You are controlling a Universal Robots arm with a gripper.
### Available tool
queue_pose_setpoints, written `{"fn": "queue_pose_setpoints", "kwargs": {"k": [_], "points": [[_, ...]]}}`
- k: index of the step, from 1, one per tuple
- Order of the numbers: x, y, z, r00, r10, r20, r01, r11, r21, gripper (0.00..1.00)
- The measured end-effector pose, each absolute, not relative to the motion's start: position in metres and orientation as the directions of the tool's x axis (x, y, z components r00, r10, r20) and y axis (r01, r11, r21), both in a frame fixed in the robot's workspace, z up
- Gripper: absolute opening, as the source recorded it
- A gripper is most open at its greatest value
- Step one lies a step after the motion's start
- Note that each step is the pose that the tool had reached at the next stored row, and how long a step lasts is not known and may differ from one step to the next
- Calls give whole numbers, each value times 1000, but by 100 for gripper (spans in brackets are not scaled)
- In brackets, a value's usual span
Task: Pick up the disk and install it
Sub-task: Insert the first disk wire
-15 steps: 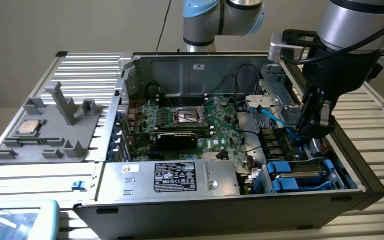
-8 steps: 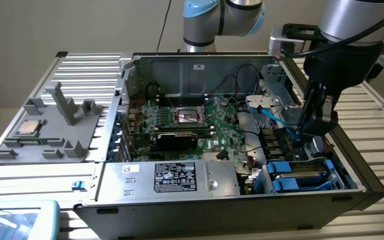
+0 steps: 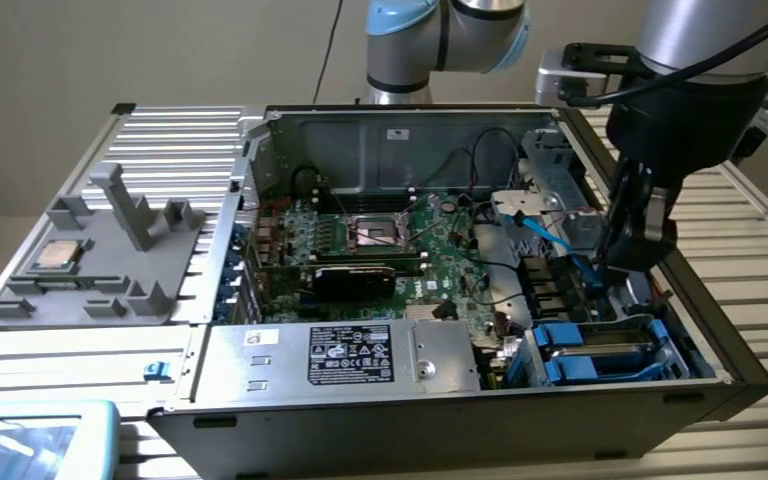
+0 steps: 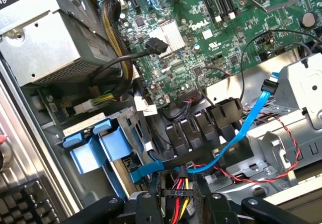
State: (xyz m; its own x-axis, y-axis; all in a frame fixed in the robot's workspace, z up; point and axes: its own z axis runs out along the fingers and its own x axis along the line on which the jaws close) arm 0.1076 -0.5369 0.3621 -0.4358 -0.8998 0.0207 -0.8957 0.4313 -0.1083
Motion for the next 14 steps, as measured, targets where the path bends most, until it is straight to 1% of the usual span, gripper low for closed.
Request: {"fn": "queue_pose_setpoints", "kwargs": {"k": [4,14], "points": [[107,-537,359,-454,-891,30,-887,448,-113,36],[106,-537,347,-491,-870,36,-867,484,-116,36]]}}
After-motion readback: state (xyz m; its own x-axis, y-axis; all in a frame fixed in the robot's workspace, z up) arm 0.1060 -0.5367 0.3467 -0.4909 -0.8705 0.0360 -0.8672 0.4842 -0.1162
